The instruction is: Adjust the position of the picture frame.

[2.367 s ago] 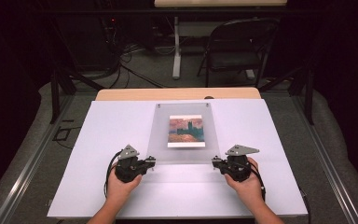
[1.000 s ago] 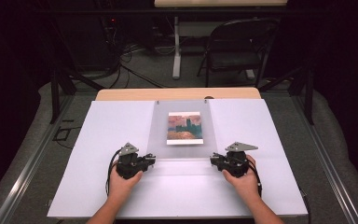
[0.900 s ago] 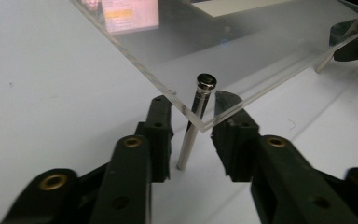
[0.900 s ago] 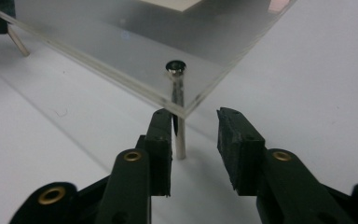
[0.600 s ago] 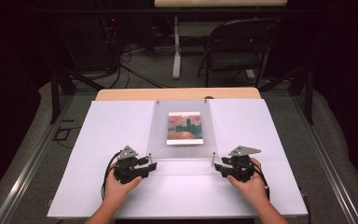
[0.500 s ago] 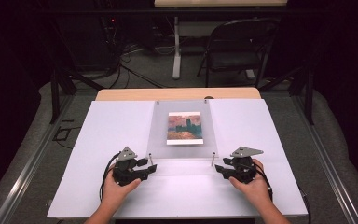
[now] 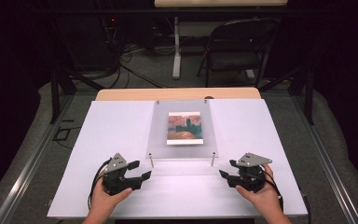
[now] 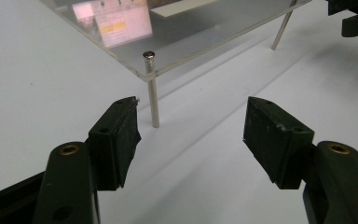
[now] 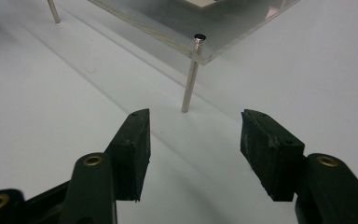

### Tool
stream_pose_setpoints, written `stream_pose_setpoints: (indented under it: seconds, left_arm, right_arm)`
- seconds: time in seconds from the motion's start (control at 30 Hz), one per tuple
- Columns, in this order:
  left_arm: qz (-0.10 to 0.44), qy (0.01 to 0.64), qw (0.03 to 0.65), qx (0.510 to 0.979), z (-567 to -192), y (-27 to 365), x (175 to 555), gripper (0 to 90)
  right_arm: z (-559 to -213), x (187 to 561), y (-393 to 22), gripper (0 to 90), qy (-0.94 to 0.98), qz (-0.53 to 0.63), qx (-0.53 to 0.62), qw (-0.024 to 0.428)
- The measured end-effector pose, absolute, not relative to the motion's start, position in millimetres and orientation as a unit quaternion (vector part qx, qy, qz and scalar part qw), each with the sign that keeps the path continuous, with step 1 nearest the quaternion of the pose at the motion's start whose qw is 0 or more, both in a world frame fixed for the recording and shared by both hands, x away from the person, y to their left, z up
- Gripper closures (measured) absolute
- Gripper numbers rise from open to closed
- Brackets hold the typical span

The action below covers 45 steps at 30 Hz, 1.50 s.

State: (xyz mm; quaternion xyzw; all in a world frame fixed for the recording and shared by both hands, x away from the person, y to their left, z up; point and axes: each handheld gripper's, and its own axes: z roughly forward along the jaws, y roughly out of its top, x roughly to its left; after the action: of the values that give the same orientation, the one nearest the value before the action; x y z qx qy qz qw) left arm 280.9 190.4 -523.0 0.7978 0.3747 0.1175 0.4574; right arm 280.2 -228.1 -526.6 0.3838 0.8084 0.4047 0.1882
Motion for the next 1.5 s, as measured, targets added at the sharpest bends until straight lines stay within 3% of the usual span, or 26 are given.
stream_pose_setpoints:
  seconds: [0.67,1.17,1.5]
  left_arm:
    - [0.120,0.387,0.464,0.788,-483,197,293,37.0]
    - [0.130,0.400,0.459,0.782,-449,199,356,44.1]
    - [0.108,0.433,0.452,0.773,-447,191,397,45.1]
  right_arm:
    - [-498,291,-235,38.3,0.801,0.408,0.408,0.158]
    - [-460,342,-233,41.4,0.818,0.375,0.398,0.179]
    - [-451,386,-227,46.7,0.803,0.388,0.430,0.142]
